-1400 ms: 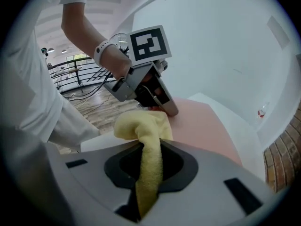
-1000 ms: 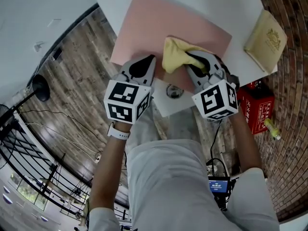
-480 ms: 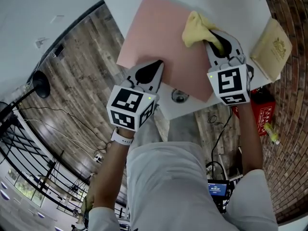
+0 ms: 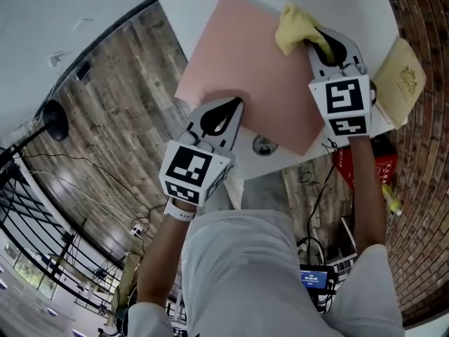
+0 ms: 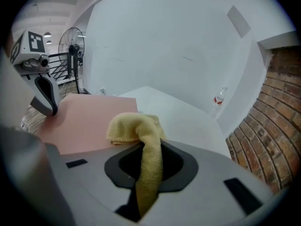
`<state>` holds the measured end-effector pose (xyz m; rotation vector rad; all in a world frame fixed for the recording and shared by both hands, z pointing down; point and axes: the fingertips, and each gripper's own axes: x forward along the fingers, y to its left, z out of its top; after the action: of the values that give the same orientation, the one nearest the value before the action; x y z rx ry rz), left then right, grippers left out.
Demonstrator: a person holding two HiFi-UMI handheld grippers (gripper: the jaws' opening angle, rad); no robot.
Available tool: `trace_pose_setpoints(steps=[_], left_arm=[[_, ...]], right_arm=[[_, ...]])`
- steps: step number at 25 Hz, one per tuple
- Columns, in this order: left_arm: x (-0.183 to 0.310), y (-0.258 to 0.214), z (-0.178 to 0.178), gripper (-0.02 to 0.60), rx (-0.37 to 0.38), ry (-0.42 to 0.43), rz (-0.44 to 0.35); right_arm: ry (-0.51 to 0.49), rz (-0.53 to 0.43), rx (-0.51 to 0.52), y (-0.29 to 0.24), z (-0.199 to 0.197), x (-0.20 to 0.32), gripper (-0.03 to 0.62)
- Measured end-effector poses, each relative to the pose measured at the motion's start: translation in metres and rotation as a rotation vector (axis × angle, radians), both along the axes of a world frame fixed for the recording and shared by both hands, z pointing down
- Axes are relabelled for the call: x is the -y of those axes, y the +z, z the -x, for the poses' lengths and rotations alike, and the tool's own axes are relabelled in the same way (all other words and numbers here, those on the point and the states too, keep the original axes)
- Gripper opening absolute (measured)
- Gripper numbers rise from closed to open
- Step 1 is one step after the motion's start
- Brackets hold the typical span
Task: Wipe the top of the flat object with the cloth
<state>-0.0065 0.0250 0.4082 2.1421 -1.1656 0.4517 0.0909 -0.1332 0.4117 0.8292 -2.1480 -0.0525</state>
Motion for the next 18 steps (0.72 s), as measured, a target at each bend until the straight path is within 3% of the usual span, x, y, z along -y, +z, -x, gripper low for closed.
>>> trace_pose_setpoints(steps=[4,8,11,18], left_arm=[[-0.02,0.001,0.022,0.018,0.047,-0.035,-0.006],[-0.032,0.016,0.04,0.018,0.016,-0.092,0.059],[-0.033,0.019,0.044,0.018,-0.018,-0.126,0.062],[-0.031,0.019,0.043,0.018,-0.023,-0.115,0.064]], right_arm=[[0.005,-0.025,0.02,-0.008,0.006,0.006,0.057],[-0.033,-0.036,0.02,-0.01,0.022,0.007,0.057],[-0.071,-0.034,0.023,-0.009,0.04,0.004,0.057],[-0.19,0.021,0.039,0.003,0.087,-0.028,0.058]])
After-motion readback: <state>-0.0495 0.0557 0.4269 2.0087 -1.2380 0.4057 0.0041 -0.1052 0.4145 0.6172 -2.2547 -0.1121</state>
